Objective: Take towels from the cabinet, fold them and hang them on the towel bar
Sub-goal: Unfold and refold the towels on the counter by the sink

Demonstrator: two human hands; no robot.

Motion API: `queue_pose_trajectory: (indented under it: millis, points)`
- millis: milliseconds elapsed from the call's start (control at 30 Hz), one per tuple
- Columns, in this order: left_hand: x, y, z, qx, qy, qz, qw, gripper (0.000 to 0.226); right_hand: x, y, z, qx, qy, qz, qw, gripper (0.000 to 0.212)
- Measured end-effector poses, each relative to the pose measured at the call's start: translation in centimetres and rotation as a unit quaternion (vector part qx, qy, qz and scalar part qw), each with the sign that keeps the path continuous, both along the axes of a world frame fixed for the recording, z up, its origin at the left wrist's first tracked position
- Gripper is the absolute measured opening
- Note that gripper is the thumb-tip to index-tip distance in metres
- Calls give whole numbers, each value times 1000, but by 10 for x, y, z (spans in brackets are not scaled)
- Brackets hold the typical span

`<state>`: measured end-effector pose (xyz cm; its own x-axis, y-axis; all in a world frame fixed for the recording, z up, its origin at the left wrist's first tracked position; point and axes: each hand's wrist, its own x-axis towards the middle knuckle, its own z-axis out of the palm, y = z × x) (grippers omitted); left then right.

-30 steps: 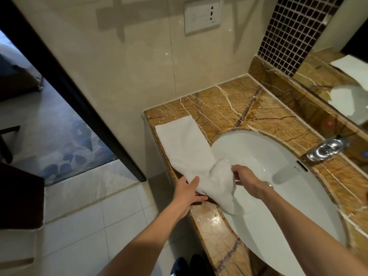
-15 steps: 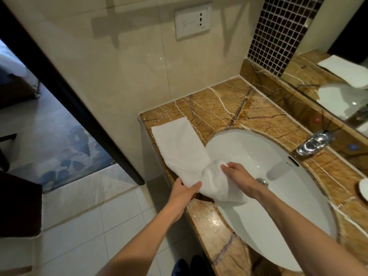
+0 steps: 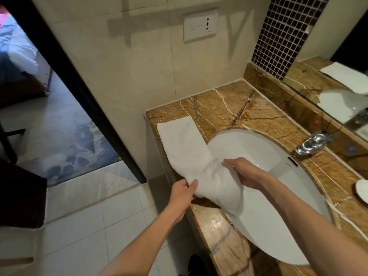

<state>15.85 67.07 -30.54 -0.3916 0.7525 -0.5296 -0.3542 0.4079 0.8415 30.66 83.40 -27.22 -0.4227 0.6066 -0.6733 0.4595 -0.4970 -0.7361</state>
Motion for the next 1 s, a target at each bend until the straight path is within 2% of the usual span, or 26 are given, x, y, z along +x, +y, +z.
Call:
queue_pose_trajectory:
  millis: [100,233,333,467,600,767,833,1000]
  points:
    - [1,-4,2,-5,-12,14,1000,14,6,-2,8,15,-28,8,999,29]
    - [3,-9,4,-7,-7,-1,1000,28,13,-13,15,71,-102,26,992,14]
    - [1,-13,7,-17,-3,-11,1000,34,21,-25,10,71,-103,33,992,3]
    - [-1,-20,10,-26,-1,-3,1000,33,43,-48,0,29,-70,12,997,22]
    - [-1,-26,7,-37,-25,19,999,32,68,-63,-10,-21,-39,6,999,28]
    - [7,-33,1,-20,-51,24,998,23,67,-69,-5,24,-17,64,997,24]
    - [12,-36,2,-11,-49,-2,999,20,63,-71,0,48,-27,77,995,26]
    - [21,-47,0,-11,-39,-45,998,31,59,-81,9,79,-29,65,994,35]
